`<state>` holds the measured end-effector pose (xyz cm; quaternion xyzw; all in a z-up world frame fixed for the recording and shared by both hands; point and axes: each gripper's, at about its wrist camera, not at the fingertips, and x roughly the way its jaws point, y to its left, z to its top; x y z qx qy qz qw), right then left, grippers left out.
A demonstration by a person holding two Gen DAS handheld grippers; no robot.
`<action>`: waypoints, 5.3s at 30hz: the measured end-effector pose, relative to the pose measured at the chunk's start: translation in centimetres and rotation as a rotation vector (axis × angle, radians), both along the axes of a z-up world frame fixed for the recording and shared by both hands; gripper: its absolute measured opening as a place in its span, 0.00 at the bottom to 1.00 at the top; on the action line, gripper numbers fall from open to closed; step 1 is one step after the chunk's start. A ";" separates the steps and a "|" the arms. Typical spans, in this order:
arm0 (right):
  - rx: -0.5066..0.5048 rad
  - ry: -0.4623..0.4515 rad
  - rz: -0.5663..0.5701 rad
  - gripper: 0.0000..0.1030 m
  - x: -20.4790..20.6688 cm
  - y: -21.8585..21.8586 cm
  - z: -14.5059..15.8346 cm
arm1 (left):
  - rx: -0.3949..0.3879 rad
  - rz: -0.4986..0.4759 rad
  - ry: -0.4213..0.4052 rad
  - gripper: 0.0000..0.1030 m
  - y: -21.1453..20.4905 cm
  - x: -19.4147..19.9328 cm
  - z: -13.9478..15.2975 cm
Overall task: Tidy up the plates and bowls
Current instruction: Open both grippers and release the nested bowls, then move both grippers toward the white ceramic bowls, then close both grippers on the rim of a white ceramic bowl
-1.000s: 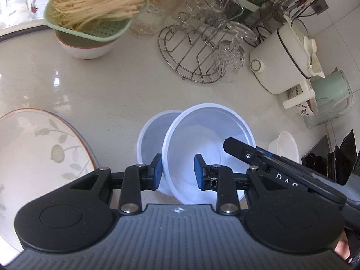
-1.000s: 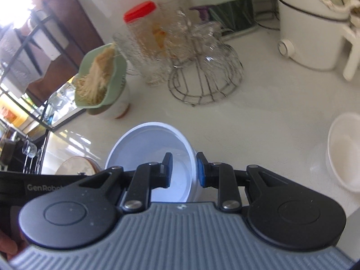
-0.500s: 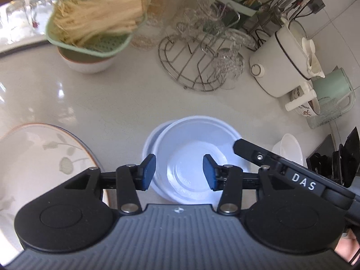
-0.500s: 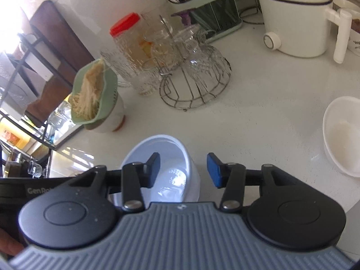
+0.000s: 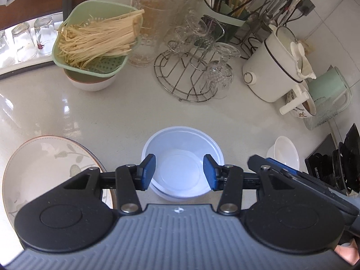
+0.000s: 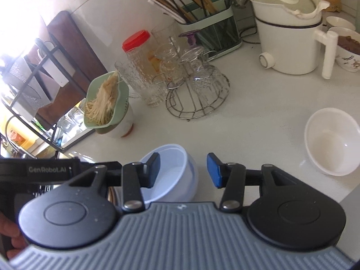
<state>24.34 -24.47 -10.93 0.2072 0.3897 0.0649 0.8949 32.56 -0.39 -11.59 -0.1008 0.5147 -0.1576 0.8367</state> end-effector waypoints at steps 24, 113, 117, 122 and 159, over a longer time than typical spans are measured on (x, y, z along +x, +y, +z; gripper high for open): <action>0.118 0.091 0.063 0.15 2.1 1.2 -4.6 | 0.086 0.055 0.075 0.37 0.0 2.4 -5.9; -0.241 -0.112 -0.418 0.43 -9.1 -18.5 -2.7 | 0.106 -0.335 -0.152 0.64 -26.3 -1.8 -0.8; -0.238 -0.093 -0.427 0.43 -8.4 -18.9 -3.3 | 0.097 -0.349 -0.140 0.64 -26.9 -0.8 -1.3; -0.224 -0.062 -0.437 0.42 -7.4 -19.4 -4.2 | 0.082 -0.363 -0.102 0.63 -27.5 0.7 -2.6; 0.051 0.115 -0.389 0.12 -2.5 -20.5 -10.5 | 0.045 -0.407 0.095 0.16 -29.4 5.1 -9.2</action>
